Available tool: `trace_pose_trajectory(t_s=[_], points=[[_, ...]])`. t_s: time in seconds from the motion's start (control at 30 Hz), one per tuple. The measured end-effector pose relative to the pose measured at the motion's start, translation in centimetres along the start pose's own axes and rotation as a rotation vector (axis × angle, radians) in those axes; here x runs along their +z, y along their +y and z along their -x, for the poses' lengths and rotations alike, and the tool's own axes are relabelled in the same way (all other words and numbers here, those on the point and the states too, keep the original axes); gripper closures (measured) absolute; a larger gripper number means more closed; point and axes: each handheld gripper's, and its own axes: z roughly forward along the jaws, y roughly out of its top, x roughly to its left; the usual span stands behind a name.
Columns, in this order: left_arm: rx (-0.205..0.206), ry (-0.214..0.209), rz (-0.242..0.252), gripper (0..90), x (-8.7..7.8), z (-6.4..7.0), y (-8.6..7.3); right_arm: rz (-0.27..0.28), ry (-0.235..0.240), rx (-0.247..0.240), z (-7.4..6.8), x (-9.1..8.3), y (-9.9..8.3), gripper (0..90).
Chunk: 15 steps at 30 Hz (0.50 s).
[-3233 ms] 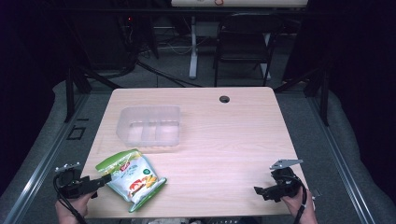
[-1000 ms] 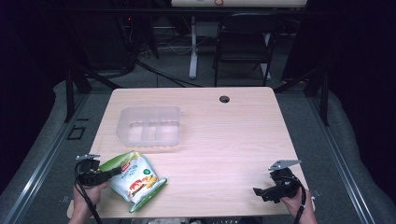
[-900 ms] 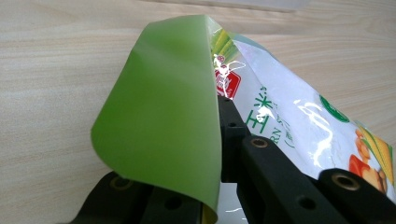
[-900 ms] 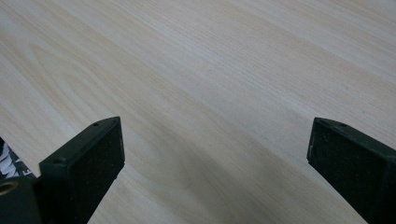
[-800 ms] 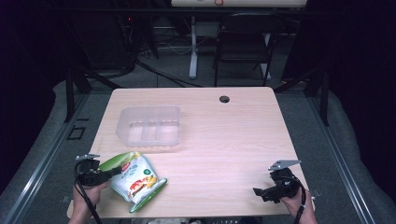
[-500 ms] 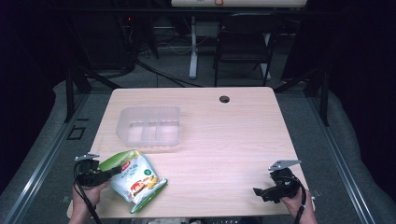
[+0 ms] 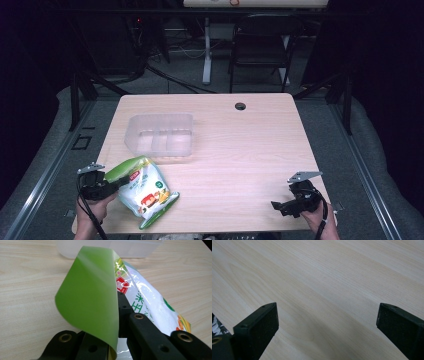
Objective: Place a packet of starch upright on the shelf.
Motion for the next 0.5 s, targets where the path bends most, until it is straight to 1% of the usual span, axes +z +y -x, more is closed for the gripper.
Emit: trace_pose_trajectory(t_s=[0.2,0.23,0.33,0.4,0.5], points=[[0.013,0.005,0.012,90.0,-0.34,0.37,0.11,0.0,0.002,0.001,0.01,0.0,0.0,3.6],[0.011,0.005,0.024,90.0,-0.34,0.44,0.1,0.0,0.002,0.001,0.01,0.0,0.0,3.5],[0.016,0.002,0.02,90.0,-0.56,0.5,0.21,0.0,0.002,0.001,0.01,-0.01,0.0,3.6],[0.021,0.002,0.038,90.0,-0.76,0.66,0.28,0.0,0.001,0.0,0.0,0.0,0.0,3.6],[0.029,0.007,0.048,90.0,-0.98,0.89,0.37,-0.001,-0.003,-0.001,0.0,0.0,0.0,3.6]])
